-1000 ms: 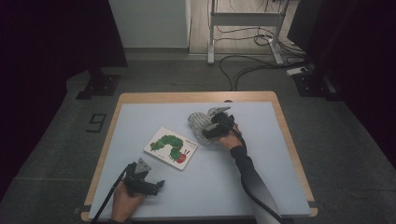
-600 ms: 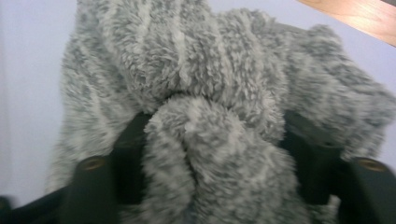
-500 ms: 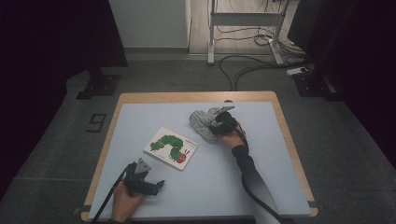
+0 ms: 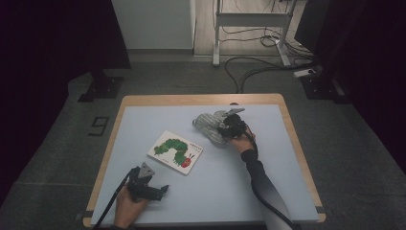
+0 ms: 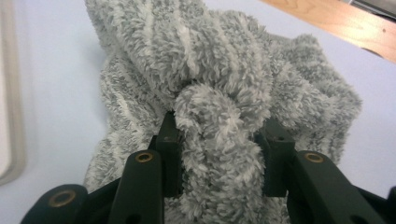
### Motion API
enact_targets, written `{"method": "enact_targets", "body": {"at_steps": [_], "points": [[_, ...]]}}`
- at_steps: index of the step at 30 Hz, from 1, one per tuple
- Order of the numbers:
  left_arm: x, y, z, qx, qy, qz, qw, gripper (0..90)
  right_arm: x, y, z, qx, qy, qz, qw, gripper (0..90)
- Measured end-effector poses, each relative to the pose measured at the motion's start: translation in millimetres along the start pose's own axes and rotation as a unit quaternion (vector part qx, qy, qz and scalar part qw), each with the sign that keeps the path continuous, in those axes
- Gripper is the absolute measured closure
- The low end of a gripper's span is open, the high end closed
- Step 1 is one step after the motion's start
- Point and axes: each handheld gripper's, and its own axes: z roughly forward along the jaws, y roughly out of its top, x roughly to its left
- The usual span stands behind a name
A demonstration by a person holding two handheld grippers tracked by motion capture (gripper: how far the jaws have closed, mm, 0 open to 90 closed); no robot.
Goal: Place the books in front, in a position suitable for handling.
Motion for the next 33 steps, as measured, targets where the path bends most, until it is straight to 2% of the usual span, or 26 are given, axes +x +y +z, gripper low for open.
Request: {"method": "enact_targets", "body": {"at_steps": [7,19,33], "points": [[0.0,0.0,0.1,0.0,0.0,0.0,1.0,0.0,-2.5,6.5,-16.7,-0.018,0.011,0.002,0.9998,59.7],[-0.1,-0.1,0.2,0.0,0.001,-0.001,1.0,0.0,0.2,24.4,-52.7,-0.04,0.013,-0.013,0.9991,59.7],[0.0,0.0,0.1,0.0,0.0,0.0,1.0,0.0,13.2,39.8,-87.6,-0.056,0.019,-0.036,0.9976,59.7]]}}
